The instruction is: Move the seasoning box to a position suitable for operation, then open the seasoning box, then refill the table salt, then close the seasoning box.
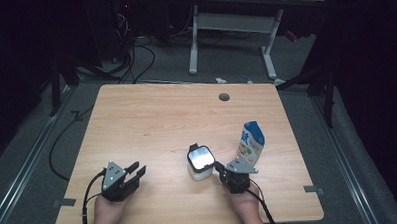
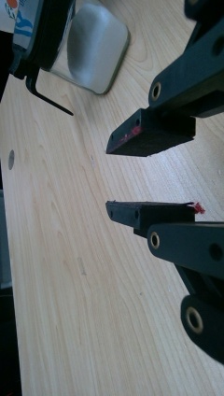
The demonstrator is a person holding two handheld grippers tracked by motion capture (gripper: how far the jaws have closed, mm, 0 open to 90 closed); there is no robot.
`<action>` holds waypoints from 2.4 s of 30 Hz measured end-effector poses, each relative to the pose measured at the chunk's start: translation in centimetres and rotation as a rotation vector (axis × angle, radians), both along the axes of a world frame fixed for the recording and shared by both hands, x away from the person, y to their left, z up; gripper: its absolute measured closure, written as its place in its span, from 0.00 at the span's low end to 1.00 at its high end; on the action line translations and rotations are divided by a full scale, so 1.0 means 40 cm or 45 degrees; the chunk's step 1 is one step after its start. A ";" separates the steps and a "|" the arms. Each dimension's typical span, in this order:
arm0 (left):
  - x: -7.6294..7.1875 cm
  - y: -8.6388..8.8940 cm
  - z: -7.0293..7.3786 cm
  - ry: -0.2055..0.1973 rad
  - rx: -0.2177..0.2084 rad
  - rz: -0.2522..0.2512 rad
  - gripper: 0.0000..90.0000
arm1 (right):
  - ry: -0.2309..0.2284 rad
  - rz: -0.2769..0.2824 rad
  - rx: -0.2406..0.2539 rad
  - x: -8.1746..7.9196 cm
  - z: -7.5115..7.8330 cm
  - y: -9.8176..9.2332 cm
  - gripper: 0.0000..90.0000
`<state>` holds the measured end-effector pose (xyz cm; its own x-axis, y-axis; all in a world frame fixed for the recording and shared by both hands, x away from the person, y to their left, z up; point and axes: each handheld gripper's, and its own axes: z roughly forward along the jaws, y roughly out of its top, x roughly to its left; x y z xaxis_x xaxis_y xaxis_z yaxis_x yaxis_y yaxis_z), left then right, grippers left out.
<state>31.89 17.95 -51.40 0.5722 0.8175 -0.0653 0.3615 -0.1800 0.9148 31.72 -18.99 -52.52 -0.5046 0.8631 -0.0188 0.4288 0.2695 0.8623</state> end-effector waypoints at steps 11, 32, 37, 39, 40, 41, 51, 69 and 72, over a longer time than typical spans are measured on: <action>-0.002 -0.001 0.002 -0.003 0.007 0.002 0.73 | -0.009 0.025 0.004 -0.017 0.003 0.013 1.00; -0.009 0.007 -0.003 0.006 -0.015 -0.005 0.72 | -0.003 0.049 0.004 -0.040 0.006 0.031 1.00; -0.008 0.001 -0.003 0.009 -0.008 0.001 0.71 | -0.012 0.068 0.009 -0.049 0.002 0.040 1.00; -0.009 -0.002 -0.004 0.008 0.000 0.006 0.71 | -0.014 0.076 0.007 -0.052 0.002 0.045 1.00; -0.009 -0.004 -0.004 0.010 -0.001 0.005 0.70 | -0.013 0.081 0.010 -0.052 0.002 0.046 1.00; -0.009 -0.006 -0.004 0.013 -0.005 -0.002 0.70 | -0.016 0.082 0.009 -0.053 0.002 0.047 1.00; -0.010 -0.017 -0.005 0.012 0.012 -0.011 0.69 | -0.028 0.054 0.024 -0.065 0.003 0.032 0.98; 0.011 0.107 -0.002 0.022 0.055 0.169 0.60 | -0.034 -0.181 0.066 -0.096 0.016 -0.158 0.87; 0.012 0.114 -0.002 0.024 0.052 0.185 0.59 | -0.033 -0.188 0.062 -0.095 0.015 -0.169 0.86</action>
<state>32.38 22.53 -51.50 0.4469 0.8937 -0.0400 0.4033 -0.1614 0.9007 27.92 -25.74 -51.90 -0.3722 0.9281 0.0135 0.4378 0.1627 0.8842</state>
